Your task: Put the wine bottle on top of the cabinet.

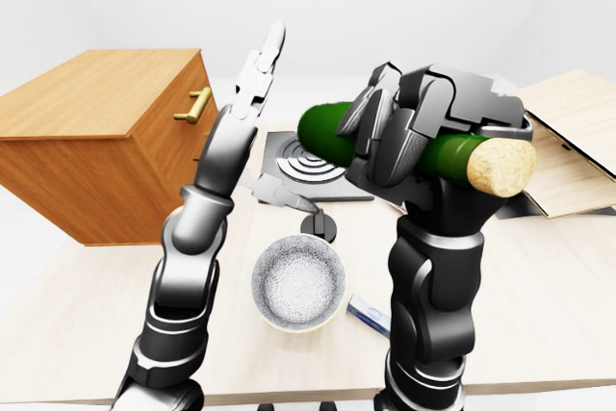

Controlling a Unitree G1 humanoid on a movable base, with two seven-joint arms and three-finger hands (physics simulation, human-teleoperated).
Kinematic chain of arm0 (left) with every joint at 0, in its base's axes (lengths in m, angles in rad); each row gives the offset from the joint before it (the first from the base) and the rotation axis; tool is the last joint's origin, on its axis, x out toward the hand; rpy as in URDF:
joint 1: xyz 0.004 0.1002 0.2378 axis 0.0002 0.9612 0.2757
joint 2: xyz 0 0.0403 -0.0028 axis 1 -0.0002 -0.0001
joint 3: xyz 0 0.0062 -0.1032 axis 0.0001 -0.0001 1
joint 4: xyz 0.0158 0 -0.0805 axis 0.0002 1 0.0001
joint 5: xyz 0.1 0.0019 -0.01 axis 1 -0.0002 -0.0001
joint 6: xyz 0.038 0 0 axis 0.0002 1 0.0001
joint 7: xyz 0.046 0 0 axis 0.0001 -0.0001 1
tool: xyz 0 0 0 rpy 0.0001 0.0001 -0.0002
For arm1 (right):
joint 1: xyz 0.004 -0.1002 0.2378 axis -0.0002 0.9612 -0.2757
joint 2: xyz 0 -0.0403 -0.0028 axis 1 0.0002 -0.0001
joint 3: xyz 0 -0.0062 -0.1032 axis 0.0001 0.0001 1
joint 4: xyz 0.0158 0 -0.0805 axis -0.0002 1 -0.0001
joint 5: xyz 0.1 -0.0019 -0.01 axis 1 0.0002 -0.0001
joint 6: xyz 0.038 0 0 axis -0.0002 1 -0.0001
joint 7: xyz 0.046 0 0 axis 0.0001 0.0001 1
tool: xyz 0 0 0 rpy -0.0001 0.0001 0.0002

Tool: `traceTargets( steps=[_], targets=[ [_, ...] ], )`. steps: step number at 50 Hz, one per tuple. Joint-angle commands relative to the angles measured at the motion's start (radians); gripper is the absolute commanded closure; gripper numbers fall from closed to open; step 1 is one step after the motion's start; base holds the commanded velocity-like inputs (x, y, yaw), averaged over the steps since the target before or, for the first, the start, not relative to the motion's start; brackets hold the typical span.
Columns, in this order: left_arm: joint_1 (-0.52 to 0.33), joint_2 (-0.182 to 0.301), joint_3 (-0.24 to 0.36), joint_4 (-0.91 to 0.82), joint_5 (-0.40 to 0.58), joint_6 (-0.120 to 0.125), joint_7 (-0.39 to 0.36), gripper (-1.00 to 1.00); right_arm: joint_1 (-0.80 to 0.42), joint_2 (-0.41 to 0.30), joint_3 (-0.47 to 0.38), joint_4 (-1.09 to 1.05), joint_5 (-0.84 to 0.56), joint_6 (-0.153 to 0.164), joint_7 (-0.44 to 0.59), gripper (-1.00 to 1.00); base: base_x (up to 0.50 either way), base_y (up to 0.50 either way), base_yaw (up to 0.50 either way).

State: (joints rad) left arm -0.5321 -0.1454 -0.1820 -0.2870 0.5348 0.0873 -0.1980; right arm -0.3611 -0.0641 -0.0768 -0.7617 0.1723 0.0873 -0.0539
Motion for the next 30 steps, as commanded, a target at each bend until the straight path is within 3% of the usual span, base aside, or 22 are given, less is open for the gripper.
traceTargets(
  steps=[1,2,9,17,18,30],
  targets=[
    [-0.003,-0.041,-0.035,-0.036,0.053,0.000,-0.026,-1.00,0.013,0.007,0.001,0.005,-0.041,0.000,-0.042,1.00,0.00,0.00,0.00],
    [0.025,-0.039,-0.043,-0.020,0.049,0.000,-0.010,-1.00,0.015,0.007,0.002,0.007,-0.042,0.000,-0.042,1.00,0.00,0.00,0.00],
    [-0.024,-0.076,-0.054,-0.039,0.084,0.000,-0.039,-1.00,0.025,0.010,0.011,0.013,-0.046,0.000,-0.040,1.00,0.00,0.00,0.00],
    [-0.044,-0.079,-0.043,0.041,0.078,0.000,-0.011,-1.00,0.024,0.008,0.002,-0.002,-0.041,0.000,-0.036,1.00,0.00,0.00,0.00],
    [-0.017,-0.073,-0.048,0.076,0.069,0.000,0.015,-1.00,0.025,0.008,-0.001,-0.007,-0.040,0.000,-0.036,1.00,0.00,0.00,0.00],
    [-0.066,-0.082,-0.032,0.119,0.069,0.000,0.018,-1.00,0.030,0.007,-0.004,-0.027,-0.039,0.000,-0.035,1.00,0.00,0.00,0.00]
  ],
)
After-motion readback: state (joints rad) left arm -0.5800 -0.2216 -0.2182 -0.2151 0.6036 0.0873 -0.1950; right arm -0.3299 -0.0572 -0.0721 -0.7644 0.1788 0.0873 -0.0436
